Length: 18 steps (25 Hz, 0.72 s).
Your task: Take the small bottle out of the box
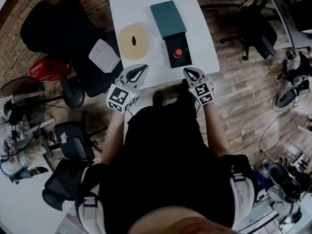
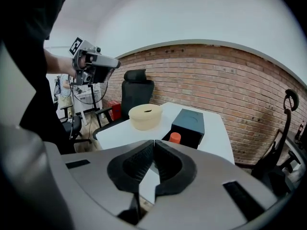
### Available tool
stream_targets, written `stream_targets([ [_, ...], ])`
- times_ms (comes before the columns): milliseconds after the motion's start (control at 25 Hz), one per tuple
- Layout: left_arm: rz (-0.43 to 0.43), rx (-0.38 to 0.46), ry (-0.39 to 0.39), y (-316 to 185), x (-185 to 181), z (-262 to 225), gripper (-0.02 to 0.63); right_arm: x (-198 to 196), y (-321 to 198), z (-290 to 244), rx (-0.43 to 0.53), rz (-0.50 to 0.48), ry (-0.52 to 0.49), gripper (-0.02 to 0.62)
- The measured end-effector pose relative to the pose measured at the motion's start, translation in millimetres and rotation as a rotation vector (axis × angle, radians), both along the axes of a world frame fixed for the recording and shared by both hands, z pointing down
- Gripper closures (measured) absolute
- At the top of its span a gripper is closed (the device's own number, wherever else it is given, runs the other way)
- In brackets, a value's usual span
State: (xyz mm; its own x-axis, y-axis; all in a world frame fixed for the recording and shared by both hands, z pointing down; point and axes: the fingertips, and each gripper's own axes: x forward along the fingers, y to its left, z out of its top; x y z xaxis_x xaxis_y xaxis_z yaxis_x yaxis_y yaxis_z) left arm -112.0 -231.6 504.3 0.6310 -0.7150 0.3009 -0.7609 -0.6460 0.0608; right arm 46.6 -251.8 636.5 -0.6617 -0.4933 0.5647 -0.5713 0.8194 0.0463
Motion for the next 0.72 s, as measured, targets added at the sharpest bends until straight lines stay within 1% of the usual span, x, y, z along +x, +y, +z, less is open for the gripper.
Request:
stream_targets([
  [80, -0.012, -0.004, -0.006, -4, 3, -1, 0.586, 1, -9, 6, -0.012, -0.015, -0.002, 0.588],
  [280, -0.048, -0.008, -0.019, -9, 9, -3, 0.586, 7, -29, 23, -0.047, -0.044, 0.009, 0.523],
  [520, -0.103, -0.024, -0.031, -9, 4, 0, 0.585, 5, -47, 38, -0.068, -0.073, 0.021, 0.45],
  [720, -0.149, -0.032, -0.041, -10, -1, 1, 0.586, 1, -57, 52, -0.09, -0.1, 0.031, 0.404],
])
